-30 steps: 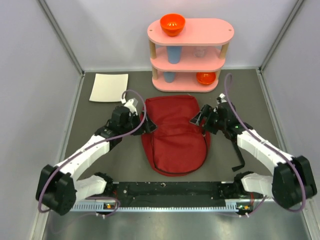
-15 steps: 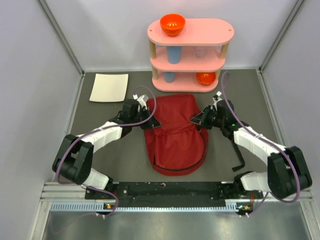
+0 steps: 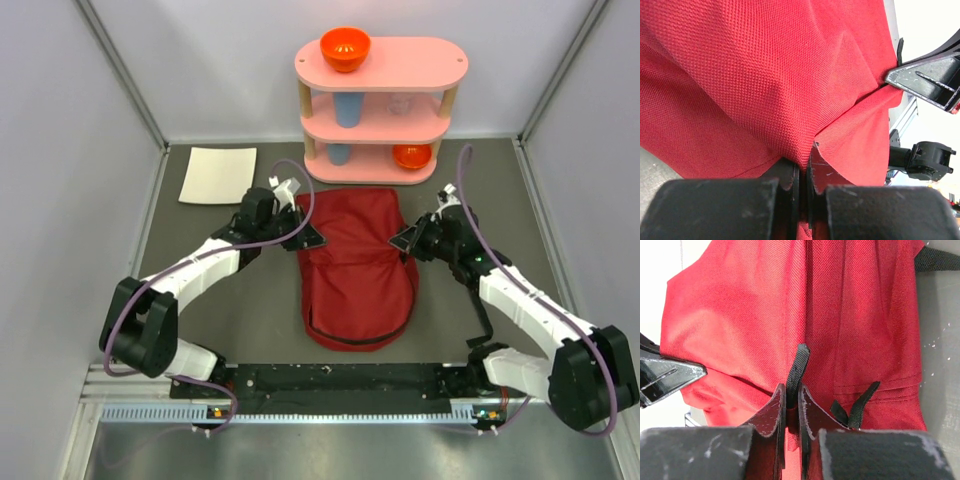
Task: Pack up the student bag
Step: Adjust the student bag at the center of the board.
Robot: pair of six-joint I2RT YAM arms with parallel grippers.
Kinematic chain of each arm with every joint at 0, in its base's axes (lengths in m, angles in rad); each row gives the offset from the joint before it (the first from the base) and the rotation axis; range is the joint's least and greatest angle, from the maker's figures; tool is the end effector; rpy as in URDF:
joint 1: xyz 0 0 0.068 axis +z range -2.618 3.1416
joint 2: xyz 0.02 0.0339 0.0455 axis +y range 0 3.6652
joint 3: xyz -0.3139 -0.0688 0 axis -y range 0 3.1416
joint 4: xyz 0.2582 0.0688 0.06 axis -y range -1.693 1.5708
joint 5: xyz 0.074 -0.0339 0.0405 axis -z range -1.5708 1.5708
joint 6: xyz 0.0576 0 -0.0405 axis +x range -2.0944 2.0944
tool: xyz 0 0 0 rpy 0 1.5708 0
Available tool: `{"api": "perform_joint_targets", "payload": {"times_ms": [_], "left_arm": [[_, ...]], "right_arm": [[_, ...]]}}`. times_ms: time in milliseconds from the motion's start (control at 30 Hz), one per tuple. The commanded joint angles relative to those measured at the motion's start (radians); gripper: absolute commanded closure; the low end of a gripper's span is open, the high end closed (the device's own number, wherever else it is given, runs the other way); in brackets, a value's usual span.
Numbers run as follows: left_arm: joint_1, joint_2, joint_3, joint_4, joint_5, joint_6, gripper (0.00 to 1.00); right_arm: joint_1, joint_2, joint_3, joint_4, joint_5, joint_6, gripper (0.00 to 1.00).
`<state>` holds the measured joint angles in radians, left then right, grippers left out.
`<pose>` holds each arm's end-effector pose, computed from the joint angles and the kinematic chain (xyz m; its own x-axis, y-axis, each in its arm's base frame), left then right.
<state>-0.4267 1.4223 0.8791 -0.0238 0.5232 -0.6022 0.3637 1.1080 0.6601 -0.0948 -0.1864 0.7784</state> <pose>0.2886 -0.1628 0.2753 -0.8234 -0.1647 -0.5431 0.3347 0.6320 -0.6990 0.2302 0.0991 0.2692 -0.6933 0.4744 -0.5425 -0.0156 0.7427 0.6694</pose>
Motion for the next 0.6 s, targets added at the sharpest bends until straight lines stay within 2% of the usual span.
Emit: {"api": "perform_joint_targets", "payload": {"times_ms": [0,33,167,233,467,567], "left_arm": [[0.121,-0.065,-0.032,-0.067,-0.189,0.105,1.00],[0.123,-0.069,-0.031,-0.068,-0.192,0.111,1.00],[0.134,-0.074,-0.031,-0.073,-0.171,0.116,1.00],[0.134,-0.066,-0.038,-0.056,-0.105,0.105,1.00],[0.135,-0.005,-0.104,0.192,0.122,-0.028,1.00],[0.134,0.006,-0.114,0.216,0.138,-0.047,1.00]], "right_arm": [[-0.103,0.045,0.018,-0.062,0.144,-0.074,0.98],[-0.115,0.052,0.029,-0.060,0.127,-0.080,0.94],[-0.129,0.039,0.038,-0.062,0.110,-0.102,0.53],[-0.134,0.026,0.042,-0.045,0.084,-0.107,0.53],[-0.135,0.059,0.027,0.073,-0.096,0.010,0.49],[-0.134,0.059,-0.011,0.183,-0.178,0.105,0.46]]}}
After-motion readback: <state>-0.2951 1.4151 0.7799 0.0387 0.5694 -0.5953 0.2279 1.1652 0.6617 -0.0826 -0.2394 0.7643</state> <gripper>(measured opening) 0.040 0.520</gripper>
